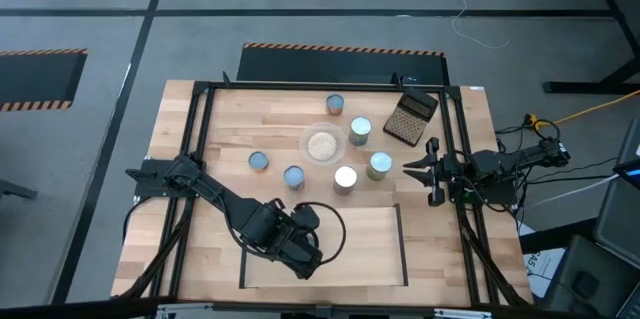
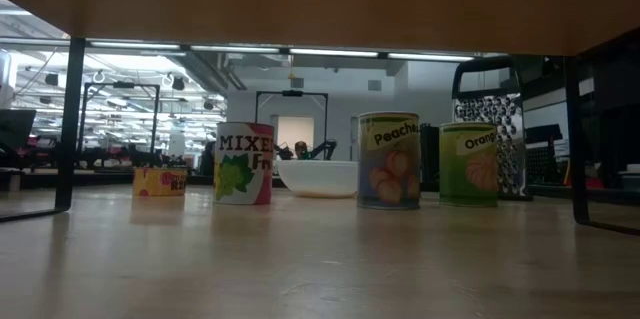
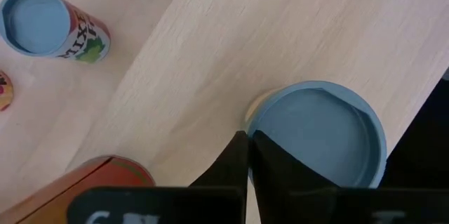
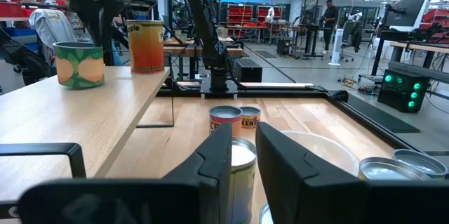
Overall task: Pick and place cans onto a shelf
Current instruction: Put the small canned peaches on the shelf
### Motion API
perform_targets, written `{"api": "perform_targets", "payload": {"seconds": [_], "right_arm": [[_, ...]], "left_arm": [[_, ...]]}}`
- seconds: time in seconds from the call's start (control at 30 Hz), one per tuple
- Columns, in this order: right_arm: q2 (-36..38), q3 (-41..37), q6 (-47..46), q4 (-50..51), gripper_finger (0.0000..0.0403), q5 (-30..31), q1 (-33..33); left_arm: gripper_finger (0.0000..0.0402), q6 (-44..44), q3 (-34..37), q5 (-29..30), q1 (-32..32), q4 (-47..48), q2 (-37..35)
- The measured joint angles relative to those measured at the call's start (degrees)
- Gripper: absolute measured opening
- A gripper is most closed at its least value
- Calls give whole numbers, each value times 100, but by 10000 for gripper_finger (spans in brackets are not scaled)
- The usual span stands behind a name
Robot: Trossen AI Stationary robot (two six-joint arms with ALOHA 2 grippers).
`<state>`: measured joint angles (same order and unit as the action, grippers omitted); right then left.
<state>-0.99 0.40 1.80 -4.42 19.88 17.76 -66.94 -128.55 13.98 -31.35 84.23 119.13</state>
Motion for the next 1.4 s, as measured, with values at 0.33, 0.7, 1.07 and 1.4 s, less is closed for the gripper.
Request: {"api": "perform_targets", "payload": {"seconds": [0.33, 0.7, 1.07, 1.4], "right_arm": [[0, 0, 0, 0, 71, 0, 0], [0, 0, 0, 0, 71, 0, 0], [0, 0, 0, 0, 71, 0, -2], [-1, 0, 0, 0, 71, 0, -1]], "left_arm": [[16, 2, 1, -53, 4, -8, 0], [19, 2, 0, -254, 4, -102, -2], [58, -3, 0, -303, 6, -118, -2], [88, 46, 0, -334, 114, -120, -4]]}}
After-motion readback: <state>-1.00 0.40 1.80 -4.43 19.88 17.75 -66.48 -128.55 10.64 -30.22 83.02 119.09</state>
